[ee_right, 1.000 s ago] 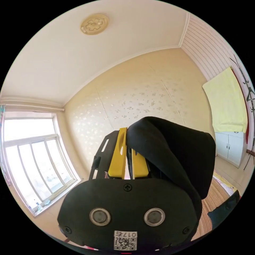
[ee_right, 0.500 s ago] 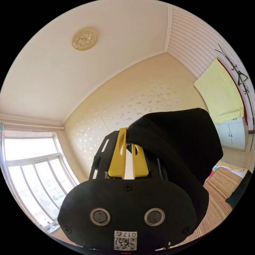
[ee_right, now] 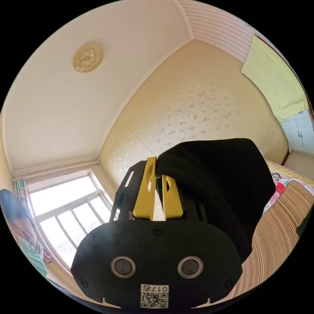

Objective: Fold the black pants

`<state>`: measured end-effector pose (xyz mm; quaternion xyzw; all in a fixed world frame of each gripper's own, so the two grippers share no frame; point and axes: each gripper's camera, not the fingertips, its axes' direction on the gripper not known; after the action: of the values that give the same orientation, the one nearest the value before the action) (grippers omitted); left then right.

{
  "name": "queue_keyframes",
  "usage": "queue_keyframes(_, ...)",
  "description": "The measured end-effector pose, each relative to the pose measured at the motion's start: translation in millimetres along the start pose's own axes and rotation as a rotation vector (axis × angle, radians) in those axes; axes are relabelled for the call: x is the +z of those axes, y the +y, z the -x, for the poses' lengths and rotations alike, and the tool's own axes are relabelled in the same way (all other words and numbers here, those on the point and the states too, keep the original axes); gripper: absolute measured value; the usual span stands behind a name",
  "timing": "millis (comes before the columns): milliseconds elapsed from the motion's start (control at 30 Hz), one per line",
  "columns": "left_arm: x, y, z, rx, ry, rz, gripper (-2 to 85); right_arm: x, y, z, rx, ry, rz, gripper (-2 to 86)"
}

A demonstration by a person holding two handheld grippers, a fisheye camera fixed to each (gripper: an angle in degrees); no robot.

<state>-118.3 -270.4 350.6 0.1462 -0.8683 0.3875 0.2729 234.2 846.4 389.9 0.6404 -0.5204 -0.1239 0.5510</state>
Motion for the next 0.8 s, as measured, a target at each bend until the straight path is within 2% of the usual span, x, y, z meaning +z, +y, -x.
queue_keyframes(67,2,10,-36,0.18,0.087,0.115,5.4,-14,-28,-33,0.053,-0.013,0.035,-0.4)
queue_keyframes(167,15,39,-80,0.424,0.114,0.322,5.3,-35,-62,-117,0.294,-0.085,0.142,-0.4)
queue_keyframes(233,22,65,-103,0.586,0.075,0.416,5.3,-36,-64,-205,0.574,-0.223,0.277,-0.4)
queue_keyframes(367,44,130,-130,0.914,0.054,0.673,5.3,-38,-14,-318,0.98,-0.267,0.438,-0.3)
queue_keyframes(433,52,155,-131,0.991,0.0,0.738,5.3,-38,34,-368,1.195,-0.275,0.581,-0.2)
queue_keyframes(600,56,200,-97,1.087,-0.133,0.76,5.3,-45,99,-422,1.425,-0.29,0.778,1.3)
queue_keyframes(667,53,219,-71,1.093,-0.157,0.745,5.3,-58,112,-435,1.581,-0.327,0.749,3.7)
queue_keyframes(700,53,224,-65,1.093,-0.17,0.747,5.3,-71,116,-442,1.684,-0.345,0.669,6.5)
queue_keyframes(800,58,250,-37,1.103,-0.274,0.778,5.3,-99,102,-456,1.811,-0.368,0.483,20.1)
